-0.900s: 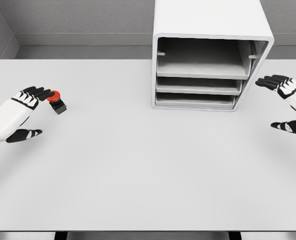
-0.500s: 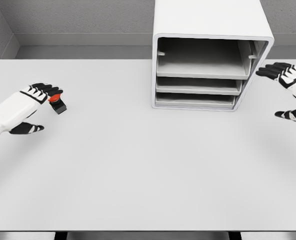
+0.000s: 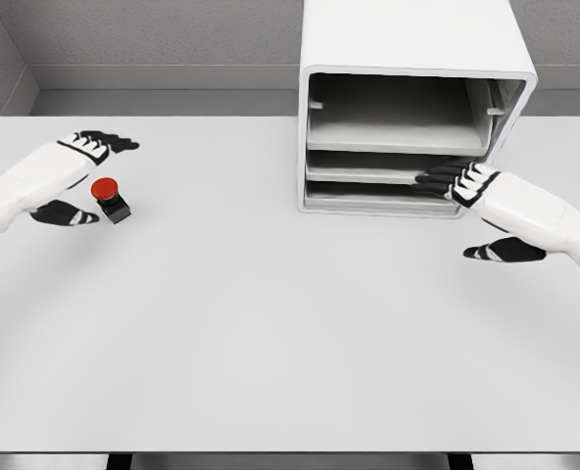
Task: Slide open multi-storey tabletop storage cabinets and put open load switch and slide close multi-storey tabletop storage cabinets
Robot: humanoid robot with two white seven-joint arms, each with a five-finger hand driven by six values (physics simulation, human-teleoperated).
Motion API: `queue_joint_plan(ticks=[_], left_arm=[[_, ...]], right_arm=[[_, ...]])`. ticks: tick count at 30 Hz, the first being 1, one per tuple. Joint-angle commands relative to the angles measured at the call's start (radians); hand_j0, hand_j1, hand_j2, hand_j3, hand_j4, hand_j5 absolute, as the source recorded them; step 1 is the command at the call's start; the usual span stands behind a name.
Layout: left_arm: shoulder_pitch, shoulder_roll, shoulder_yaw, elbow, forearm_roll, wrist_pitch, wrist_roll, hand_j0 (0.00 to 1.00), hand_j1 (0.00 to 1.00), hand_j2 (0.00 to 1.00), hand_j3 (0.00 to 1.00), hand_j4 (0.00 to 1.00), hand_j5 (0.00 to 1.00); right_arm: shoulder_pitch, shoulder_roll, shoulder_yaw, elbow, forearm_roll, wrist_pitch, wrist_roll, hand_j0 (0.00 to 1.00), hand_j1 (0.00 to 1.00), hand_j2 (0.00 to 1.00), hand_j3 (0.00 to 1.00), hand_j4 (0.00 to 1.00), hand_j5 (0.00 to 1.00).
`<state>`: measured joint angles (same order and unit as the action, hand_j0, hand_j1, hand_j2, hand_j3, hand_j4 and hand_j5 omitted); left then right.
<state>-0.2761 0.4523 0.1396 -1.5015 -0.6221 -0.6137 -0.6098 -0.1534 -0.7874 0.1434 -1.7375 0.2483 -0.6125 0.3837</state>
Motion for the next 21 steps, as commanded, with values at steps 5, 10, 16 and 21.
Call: queue_joint_plan(ticks=[5,10,16,21], left_arm=[[-0.002,0.0,-0.005,0.044,-0.002,0.003,-0.001,1.0,1.0,1.0,1.0,1.0,1.0],[-0.058,0.003,-0.051,0.133,-0.042,0.003,-0.001,1.0,1.0,1.0,1.0,1.0,1.0],[-0.081,0.005,-0.089,0.201,-0.07,0.003,-0.001,1.0,1.0,1.0,1.0,1.0,1.0],[-0.123,0.011,-0.103,0.239,-0.111,0.003,-0.001,1.0,1.0,1.0,1.0,1.0,1.0]], right_arm=[[-0.034,0.092,0.073,0.001,-0.004,0.002,0.0,1.0,1.0,1.0,1.0,1.0,1.0],[-0.072,0.099,0.079,0.003,-0.009,0.002,0.0,0.97,0.97,0.97,0.97,0.97,0.97],[-0.114,0.111,0.077,0.012,-0.004,0.002,0.001,0.83,0.83,0.83,0.83,0.83,0.83],[-0.147,0.151,0.077,0.056,-0.004,0.002,0.001,0.8,0.8,0.8,0.8,0.8,0.8]])
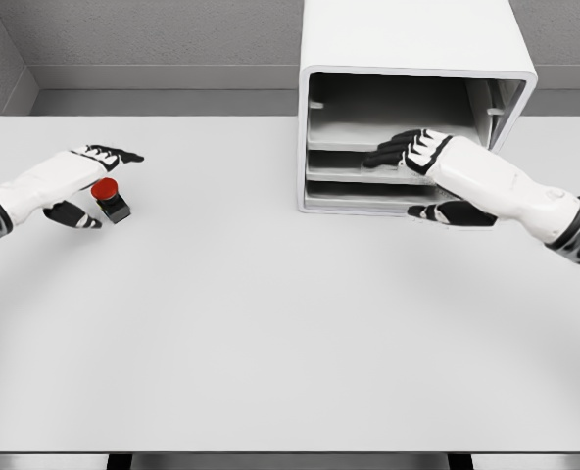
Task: Slide open multi-storey tabletop storage cabinets and put open load switch and slide close multi-storey tabletop storage cabinets
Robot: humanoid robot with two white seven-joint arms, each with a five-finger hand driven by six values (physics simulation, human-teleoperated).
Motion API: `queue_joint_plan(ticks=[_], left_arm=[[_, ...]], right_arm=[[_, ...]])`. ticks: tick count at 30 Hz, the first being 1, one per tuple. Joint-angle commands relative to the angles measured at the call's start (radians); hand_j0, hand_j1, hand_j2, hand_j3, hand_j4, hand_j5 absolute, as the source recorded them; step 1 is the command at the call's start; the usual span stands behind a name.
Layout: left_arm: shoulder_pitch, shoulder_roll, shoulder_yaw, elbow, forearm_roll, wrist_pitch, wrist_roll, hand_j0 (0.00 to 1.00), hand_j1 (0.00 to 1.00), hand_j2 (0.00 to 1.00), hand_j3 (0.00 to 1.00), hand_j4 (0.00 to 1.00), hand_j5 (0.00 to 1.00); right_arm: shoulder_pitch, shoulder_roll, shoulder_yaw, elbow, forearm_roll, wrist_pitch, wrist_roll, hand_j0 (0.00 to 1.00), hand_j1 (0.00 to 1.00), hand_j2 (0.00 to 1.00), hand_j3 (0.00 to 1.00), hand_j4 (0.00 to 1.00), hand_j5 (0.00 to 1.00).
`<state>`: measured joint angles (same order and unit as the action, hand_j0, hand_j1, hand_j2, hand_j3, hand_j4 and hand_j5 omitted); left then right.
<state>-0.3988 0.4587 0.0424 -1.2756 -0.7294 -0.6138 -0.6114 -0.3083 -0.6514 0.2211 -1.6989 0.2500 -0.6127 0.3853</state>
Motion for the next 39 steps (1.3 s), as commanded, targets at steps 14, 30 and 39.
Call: queue_joint_plan(ticks=[14,30,39], left_arm=[[-0.031,0.023,-0.027,0.056,-0.004,0.003,0.001,0.93,0.93,0.93,0.93,0.93,0.93],[-0.063,0.061,-0.099,0.074,-0.004,0.003,0.001,0.81,0.81,0.81,0.81,0.81,0.81],[-0.061,0.06,-0.099,0.073,-0.004,0.003,0.001,0.73,0.73,0.73,0.73,0.73,0.73]], right_arm=[[-0.118,0.144,0.041,0.248,0.031,0.002,0.001,0.84,0.84,0.84,0.84,0.84,0.84],[-0.186,0.208,0.073,0.377,0.081,0.002,0.001,0.84,0.84,0.84,0.84,0.84,0.84],[-0.186,0.207,0.072,0.375,0.146,0.002,0.003,0.83,0.83,0.83,0.83,0.83,0.83]])
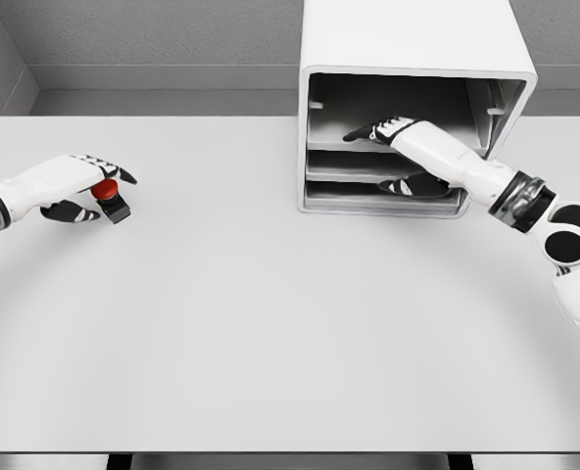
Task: Slide open multi-storey tabletop storage cabinets and put open load switch and slide close multi-storey tabletop storage cabinets
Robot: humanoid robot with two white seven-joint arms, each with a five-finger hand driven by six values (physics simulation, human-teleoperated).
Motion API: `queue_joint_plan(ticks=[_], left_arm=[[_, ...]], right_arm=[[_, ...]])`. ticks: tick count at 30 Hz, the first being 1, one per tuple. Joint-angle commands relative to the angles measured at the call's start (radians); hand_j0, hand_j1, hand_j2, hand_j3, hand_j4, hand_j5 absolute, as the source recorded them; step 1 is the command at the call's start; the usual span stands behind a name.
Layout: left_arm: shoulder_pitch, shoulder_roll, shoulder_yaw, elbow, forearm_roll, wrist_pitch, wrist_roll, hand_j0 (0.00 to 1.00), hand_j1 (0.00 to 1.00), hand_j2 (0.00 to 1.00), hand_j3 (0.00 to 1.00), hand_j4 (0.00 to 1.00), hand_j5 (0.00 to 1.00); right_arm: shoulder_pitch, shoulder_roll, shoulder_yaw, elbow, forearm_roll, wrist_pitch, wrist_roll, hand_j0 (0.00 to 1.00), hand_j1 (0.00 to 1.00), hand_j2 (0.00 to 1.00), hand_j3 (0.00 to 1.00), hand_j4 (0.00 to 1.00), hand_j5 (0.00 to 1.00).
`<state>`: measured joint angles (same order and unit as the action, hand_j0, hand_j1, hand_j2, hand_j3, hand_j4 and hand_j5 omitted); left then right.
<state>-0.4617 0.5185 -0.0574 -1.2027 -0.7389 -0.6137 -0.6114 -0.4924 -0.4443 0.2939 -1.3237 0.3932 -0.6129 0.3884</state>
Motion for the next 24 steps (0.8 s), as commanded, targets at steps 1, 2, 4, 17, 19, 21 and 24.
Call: queue_joint_plan(ticks=[1,2,4,17,19,21,24], left_arm=[[0.002,0.0,-0.001,-0.002,0.007,0.003,0.001,0.72,0.72,0.72,0.72,0.72,0.72],[0.002,0.002,-0.007,-0.002,0.009,0.003,0.001,0.71,0.71,0.71,0.71,0.71,0.71],[0.002,0.0,-0.01,-0.006,0.009,0.003,0.001,0.71,0.71,0.71,0.71,0.71,0.71],[-0.002,0.002,-0.012,-0.002,0.009,0.003,0.001,0.46,0.46,0.46,0.46,0.46,0.46],[-0.002,0.002,-0.009,-0.002,0.007,0.003,0.001,0.44,0.44,0.44,0.44,0.44,0.44],[-0.002,0.002,-0.004,-0.002,0.009,0.003,0.001,0.41,0.41,0.41,0.41,0.41,0.41],[-0.003,0.002,-0.001,-0.003,0.009,0.003,0.001,0.37,0.37,0.37,0.37,0.37,0.37]], right_arm=[[0.0,-0.001,0.001,-0.002,0.01,0.002,0.0,0.83,0.83,0.83,0.83,0.83,0.83],[0.0,-0.001,0.001,-0.003,0.01,0.002,0.007,0.83,0.83,0.83,0.83,0.83,0.83],[0.003,-0.001,0.001,-0.005,0.016,0.002,0.03,0.83,0.83,0.83,0.83,0.83,0.83],[0.02,-0.013,0.001,-0.068,0.021,0.002,0.03,0.8,0.8,0.8,0.8,0.8,0.8],[0.023,-0.027,-0.001,-0.088,0.015,0.002,0.03,0.8,0.8,0.8,0.8,0.8,0.8],[0.035,-0.036,-0.002,-0.1,0.012,0.002,0.03,0.8,0.8,0.8,0.8,0.8,0.8],[0.049,-0.037,-0.004,-0.104,0.01,0.002,0.032,0.8,0.8,0.8,0.8,0.8,0.8]])
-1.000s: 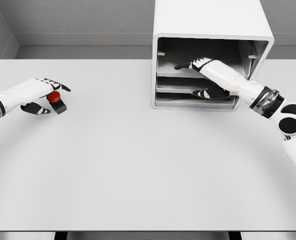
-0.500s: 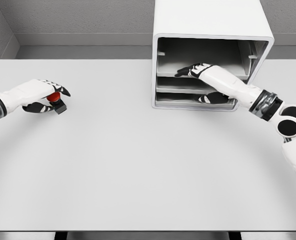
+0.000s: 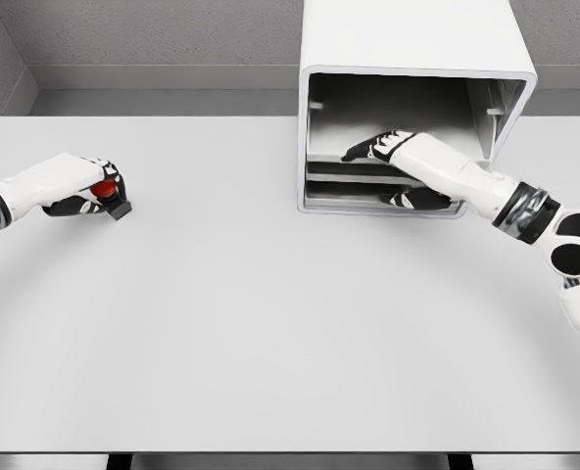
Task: Slide open multi-storey tabletop storage cabinets and put open load switch and slide close multi-storey tabletop storage cabinets
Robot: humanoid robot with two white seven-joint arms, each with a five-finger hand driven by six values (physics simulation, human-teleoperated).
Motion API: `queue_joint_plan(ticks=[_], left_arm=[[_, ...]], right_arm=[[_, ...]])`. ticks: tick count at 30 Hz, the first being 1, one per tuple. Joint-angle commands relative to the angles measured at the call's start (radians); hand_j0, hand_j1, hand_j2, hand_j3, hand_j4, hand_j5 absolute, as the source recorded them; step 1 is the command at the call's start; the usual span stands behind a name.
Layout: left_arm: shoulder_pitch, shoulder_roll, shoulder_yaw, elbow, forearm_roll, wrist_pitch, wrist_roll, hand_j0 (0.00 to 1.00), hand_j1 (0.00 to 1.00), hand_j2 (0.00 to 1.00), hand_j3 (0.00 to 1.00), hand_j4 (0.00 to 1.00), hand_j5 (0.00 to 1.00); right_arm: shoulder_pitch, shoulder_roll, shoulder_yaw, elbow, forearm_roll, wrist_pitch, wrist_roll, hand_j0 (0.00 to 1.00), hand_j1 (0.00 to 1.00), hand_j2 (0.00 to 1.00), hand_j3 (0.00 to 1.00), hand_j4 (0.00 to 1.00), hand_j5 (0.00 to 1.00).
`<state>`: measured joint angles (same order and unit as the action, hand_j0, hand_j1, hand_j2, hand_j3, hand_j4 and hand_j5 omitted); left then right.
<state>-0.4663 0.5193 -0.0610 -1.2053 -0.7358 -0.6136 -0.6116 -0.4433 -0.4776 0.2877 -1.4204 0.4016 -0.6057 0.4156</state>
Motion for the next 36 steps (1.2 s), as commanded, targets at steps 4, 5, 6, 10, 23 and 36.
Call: queue_joint_plan(ticks=[4,5,6,10,23,36], left_arm=[[-0.002,0.001,0.003,-0.01,0.007,0.003,0.001,0.33,0.33,0.33,0.33,0.33,0.33],[-0.002,0.001,0.003,-0.011,0.007,0.003,0.001,0.32,0.32,0.32,0.32,0.32,0.32],[-0.002,0.001,0.003,-0.011,0.007,0.003,0.001,0.3,0.3,0.3,0.3,0.3,0.3],[-0.002,-0.001,0.003,-0.042,0.009,0.003,0.001,0.3,0.3,0.3,0.3,0.3,0.3],[0.005,0.001,0.007,-0.089,0.012,0.003,0.001,0.29,0.29,0.29,0.29,0.29,0.29],[0.014,-0.001,0.02,-0.126,0.018,0.003,0.001,0.29,0.29,0.29,0.29,0.29,0.29]], right_arm=[[0.023,-0.018,-0.002,-0.035,0.002,-0.005,0.003,0.8,0.8,0.8,0.8,0.8,0.8],[0.025,-0.024,-0.002,-0.046,0.002,-0.005,0.003,0.8,0.8,0.8,0.8,0.8,0.8],[0.035,-0.029,-0.004,-0.066,0.002,-0.005,0.003,0.8,0.8,0.8,0.8,0.8,0.8],[0.051,-0.046,-0.005,-0.089,0.0,-0.005,0.003,0.8,0.8,0.8,0.8,0.8,0.8],[0.137,-0.09,-0.065,-0.183,-0.003,-0.005,0.002,0.81,0.81,0.81,0.81,0.81,0.81],[0.198,-0.113,-0.116,-0.252,-0.003,-0.005,0.002,0.81,0.81,0.81,0.81,0.81,0.81]])
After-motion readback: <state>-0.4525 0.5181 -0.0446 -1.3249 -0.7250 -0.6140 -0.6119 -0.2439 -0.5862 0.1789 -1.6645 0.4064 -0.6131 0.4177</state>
